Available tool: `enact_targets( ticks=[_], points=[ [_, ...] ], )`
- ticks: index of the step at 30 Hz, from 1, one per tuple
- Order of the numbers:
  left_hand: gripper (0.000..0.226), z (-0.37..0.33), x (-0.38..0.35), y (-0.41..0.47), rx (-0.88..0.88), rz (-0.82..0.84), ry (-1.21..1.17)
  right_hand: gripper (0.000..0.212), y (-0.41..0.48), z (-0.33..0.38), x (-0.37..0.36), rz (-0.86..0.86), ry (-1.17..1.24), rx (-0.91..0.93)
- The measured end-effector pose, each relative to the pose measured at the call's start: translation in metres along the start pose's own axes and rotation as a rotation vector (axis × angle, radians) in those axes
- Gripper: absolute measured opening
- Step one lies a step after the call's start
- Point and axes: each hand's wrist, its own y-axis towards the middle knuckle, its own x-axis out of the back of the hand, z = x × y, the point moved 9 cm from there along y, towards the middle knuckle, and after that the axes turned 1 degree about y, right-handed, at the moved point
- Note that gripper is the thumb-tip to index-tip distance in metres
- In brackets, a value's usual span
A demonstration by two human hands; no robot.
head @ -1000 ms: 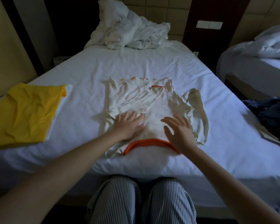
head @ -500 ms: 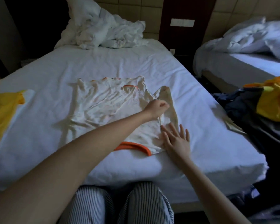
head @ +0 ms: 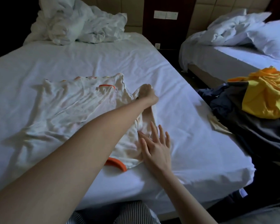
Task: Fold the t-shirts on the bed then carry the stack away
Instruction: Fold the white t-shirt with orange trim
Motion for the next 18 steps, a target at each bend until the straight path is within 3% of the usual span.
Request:
enact_targets(
  ticks=[4, 7, 8, 11, 14, 18],
  points=[
    [0.063, -0.067, 0.043, -0.027, -0.334, -0.109, -0.599, 0.063, -0.001, 0.0, 0.004, -0.068, -0.025, 0.016],
    [0.082, -0.094, 0.091, -0.059, -0.622, -0.119, -0.781, 0.051, -0.002, 0.003, 0.003, -0.087, -0.094, 0.067],
    [0.09, -0.087, 0.106, -0.061, -0.615, -0.114, -0.814, 0.048, -0.002, 0.004, 0.003, -0.088, -0.104, 0.085],
    [0.103, -0.033, 0.154, -0.055, -0.462, -0.21, -0.945, 0.041, -0.003, 0.009, 0.002, -0.106, -0.131, 0.138],
    [0.096, 0.047, 0.196, -0.054, -0.244, -0.386, -1.202, 0.04, -0.004, 0.013, 0.008, -0.161, -0.13, 0.162],
    [0.076, 0.182, 0.202, -0.073, 0.204, -0.487, -1.057, 0.038, -0.008, 0.019, 0.022, -0.295, -0.054, 0.215]
  ],
)
